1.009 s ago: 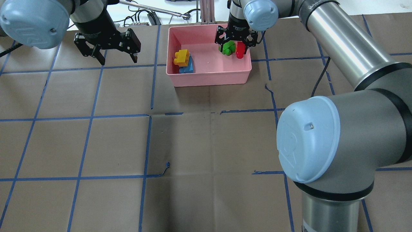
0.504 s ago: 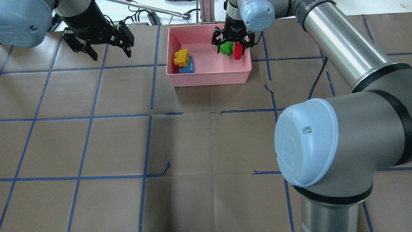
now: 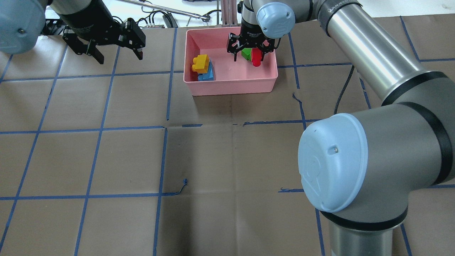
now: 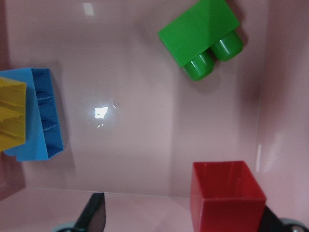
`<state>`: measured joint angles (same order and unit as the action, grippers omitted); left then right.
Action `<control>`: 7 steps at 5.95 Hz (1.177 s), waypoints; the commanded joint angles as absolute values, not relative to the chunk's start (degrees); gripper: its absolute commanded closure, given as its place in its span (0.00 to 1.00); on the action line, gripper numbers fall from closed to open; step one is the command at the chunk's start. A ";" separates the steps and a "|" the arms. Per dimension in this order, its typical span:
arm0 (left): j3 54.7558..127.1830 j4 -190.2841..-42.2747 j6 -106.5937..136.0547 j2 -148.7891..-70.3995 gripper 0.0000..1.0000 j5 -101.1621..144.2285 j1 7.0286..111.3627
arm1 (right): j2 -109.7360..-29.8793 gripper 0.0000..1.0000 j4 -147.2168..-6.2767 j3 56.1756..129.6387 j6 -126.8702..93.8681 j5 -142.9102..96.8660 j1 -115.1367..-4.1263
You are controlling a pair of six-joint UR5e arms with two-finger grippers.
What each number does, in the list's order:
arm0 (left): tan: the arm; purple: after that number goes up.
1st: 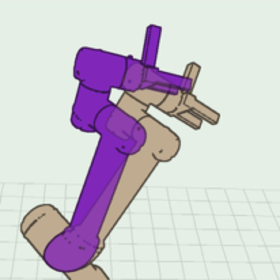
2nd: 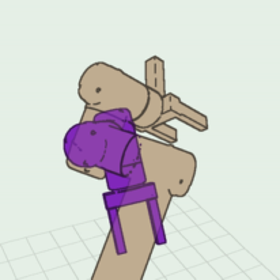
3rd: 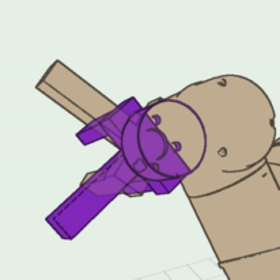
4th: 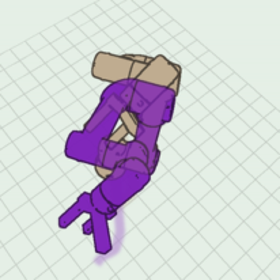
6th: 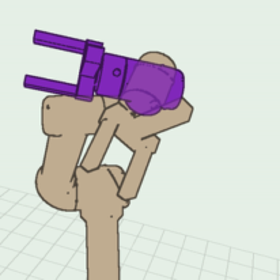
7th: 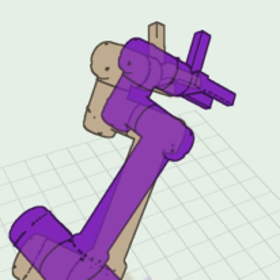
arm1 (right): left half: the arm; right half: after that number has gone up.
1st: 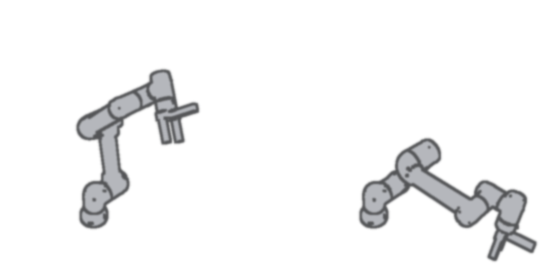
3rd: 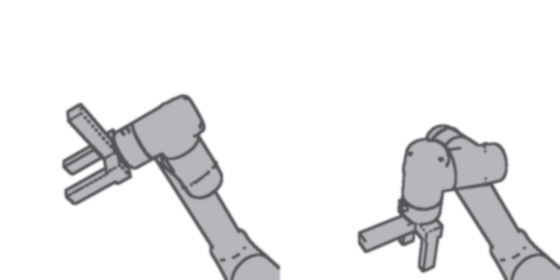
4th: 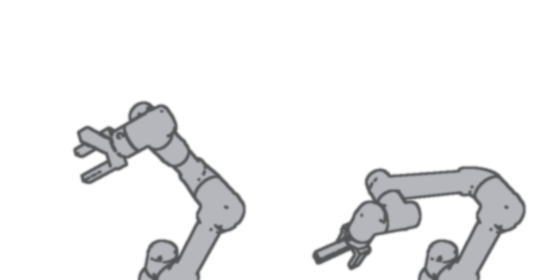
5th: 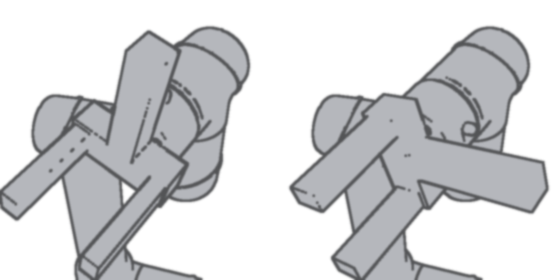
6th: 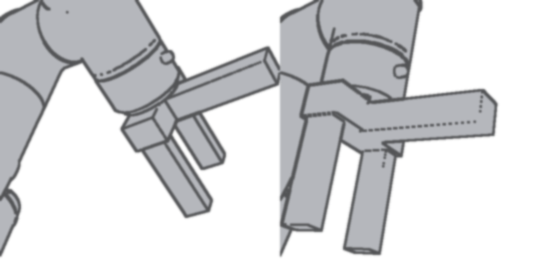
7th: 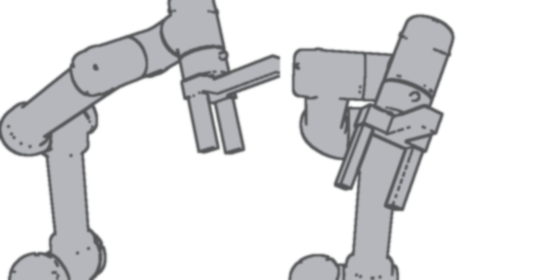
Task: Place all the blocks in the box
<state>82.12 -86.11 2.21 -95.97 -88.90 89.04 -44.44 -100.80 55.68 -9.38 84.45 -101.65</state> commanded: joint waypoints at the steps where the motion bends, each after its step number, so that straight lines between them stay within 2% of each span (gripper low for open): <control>1: 81.65 -86.22 2.02 -96.42 0.01 -88.77 88.86 | -44.47 0.01 -100.72 55.99 -8.61 84.46 -101.69; 7: 81.65 -88.07 1.93 -95.80 0.01 -87.10 88.68 | -45.35 0.01 -99.23 59.94 -9.76 84.55 -101.43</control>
<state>81.65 -87.93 1.93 -95.80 -87.10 88.68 -44.96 -99.48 59.71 -9.75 84.60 -101.54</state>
